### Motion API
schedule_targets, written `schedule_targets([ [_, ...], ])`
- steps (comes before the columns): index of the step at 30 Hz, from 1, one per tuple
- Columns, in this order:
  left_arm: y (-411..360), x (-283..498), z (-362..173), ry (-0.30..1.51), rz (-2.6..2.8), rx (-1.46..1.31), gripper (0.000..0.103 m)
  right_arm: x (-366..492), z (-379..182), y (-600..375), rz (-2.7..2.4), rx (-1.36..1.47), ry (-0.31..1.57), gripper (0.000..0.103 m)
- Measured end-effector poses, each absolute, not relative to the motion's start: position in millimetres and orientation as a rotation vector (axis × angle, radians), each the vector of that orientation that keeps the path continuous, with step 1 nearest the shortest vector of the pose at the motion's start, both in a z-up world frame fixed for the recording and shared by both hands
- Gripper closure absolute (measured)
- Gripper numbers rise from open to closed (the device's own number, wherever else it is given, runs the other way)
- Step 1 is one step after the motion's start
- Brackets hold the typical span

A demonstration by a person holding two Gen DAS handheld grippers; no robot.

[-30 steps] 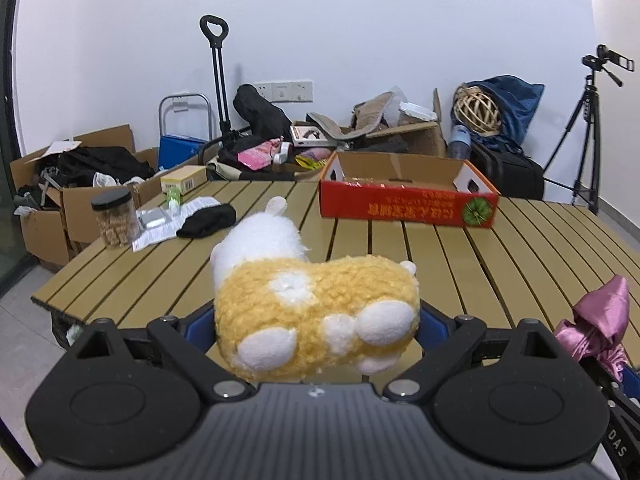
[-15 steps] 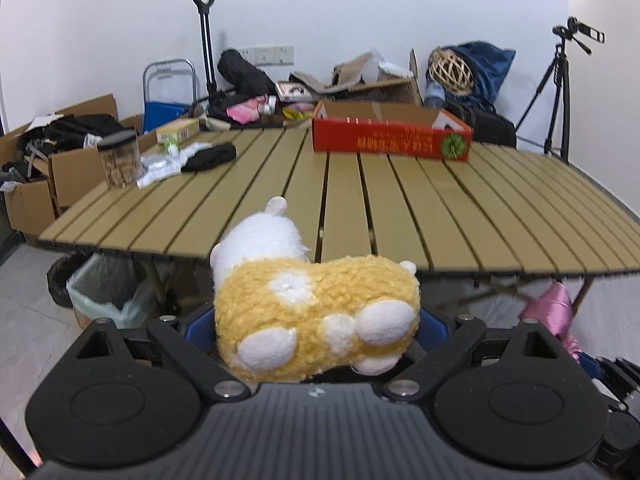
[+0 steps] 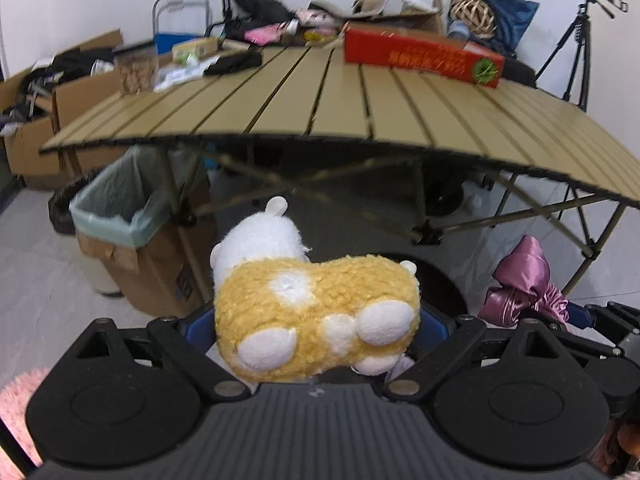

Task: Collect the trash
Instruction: 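Carry the plush in the left tool and ribbon in the right tool to the bin, then open the right tool over the bin to drop the purple ribbon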

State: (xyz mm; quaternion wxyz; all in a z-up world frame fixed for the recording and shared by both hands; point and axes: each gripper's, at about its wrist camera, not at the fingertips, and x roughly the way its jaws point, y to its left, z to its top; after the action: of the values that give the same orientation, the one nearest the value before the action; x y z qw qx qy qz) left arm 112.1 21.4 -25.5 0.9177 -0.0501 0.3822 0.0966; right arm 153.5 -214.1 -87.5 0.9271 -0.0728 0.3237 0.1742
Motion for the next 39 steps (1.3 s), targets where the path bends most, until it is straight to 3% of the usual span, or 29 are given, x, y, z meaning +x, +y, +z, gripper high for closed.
schedule_targets([
  [21,96.7,136.8,-90.1,0.936,0.218,-0.242,0.008,218.4,-146.8,-113.0,0.422,-0.304,0.899,0.072],
  [37,99.9,145.1,-107.9,0.995,0.232,-0.239,0.008,240.5,-171.4,-91.9,0.433,-0.330,0.973,0.071],
  [39,98.2,144.7,-107.7,0.992,0.230,-0.232,0.008,240.5,-171.2,-92.8,0.436,-0.328,0.977,0.067],
])
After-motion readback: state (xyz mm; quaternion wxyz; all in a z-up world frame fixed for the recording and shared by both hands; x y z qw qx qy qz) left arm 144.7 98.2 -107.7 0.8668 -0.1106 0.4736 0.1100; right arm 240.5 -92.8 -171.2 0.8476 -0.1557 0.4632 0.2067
